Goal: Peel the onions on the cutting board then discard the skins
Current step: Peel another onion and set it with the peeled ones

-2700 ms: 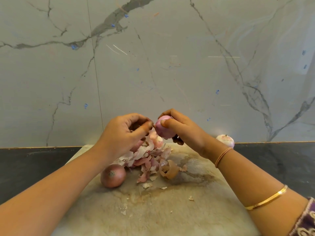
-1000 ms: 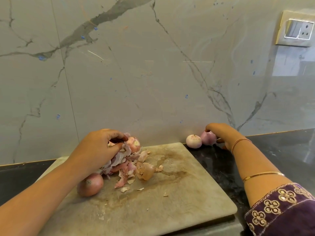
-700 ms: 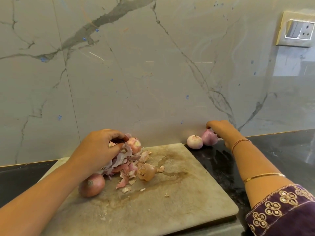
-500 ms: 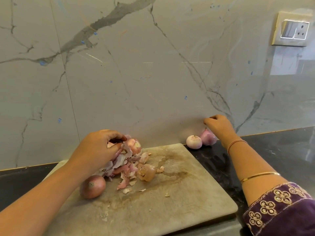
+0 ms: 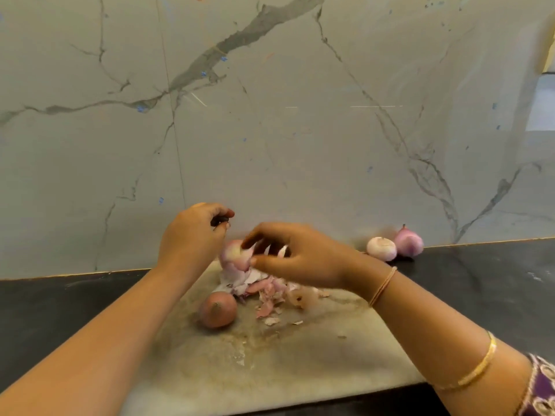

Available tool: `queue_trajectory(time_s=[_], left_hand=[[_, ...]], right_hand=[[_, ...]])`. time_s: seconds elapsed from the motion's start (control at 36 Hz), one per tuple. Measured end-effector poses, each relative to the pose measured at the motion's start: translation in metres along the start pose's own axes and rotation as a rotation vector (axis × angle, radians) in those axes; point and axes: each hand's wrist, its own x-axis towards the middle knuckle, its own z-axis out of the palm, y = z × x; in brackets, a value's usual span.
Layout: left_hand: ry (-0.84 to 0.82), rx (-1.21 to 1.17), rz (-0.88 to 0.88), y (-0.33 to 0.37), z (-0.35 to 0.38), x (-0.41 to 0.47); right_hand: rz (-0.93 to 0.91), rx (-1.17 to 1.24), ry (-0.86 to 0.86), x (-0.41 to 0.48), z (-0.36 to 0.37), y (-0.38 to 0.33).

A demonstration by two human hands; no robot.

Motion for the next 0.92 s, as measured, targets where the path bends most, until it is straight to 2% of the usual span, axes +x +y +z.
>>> queue_trajectory(time_s=[0.17,0.25,0.33,0.44,0.53,0.64,0.78,0.92], left_hand=[[0.05,-0.005,-0.065,-0.011,-0.003,0.002],[0.063,-0.007,-0.069,-0.011,-0.003,0.002],[0.066,-0.007,-0.069,-0.012,-0.003,0.001],[0.079,-0.066,-0.098,-0.008,-0.003,0.002],[0.109,-0.289,-0.131,-0.001,-0.004,0.001],[0.128,-0.583,-0.184,0.011,-0.006,-0.002],[-0.044,-0.744,-0.192,0.028,-0.004,-0.011],[-0.115,-0.766,-0.158,0.038,-0.002,-0.018]], right_hand=[[-0.173,-0.368,-0.207,0.005,0.043,-0.023],[-0.232,-0.502,-0.197,0.008,0.051,-0.023],[-0.261,-0.495,-0.185,0.013,0.053,-0.018],[-0.208,-0.343,-0.101,0.021,0.041,-0.015],[-0.096,-0.186,-0.002,0.025,0.026,-0.006],[0.017,0.152,0.172,0.023,0.019,0.011],[0.079,0.475,0.267,0.022,0.016,0.026],[0.078,0.624,0.287,0.019,0.011,0.035]])
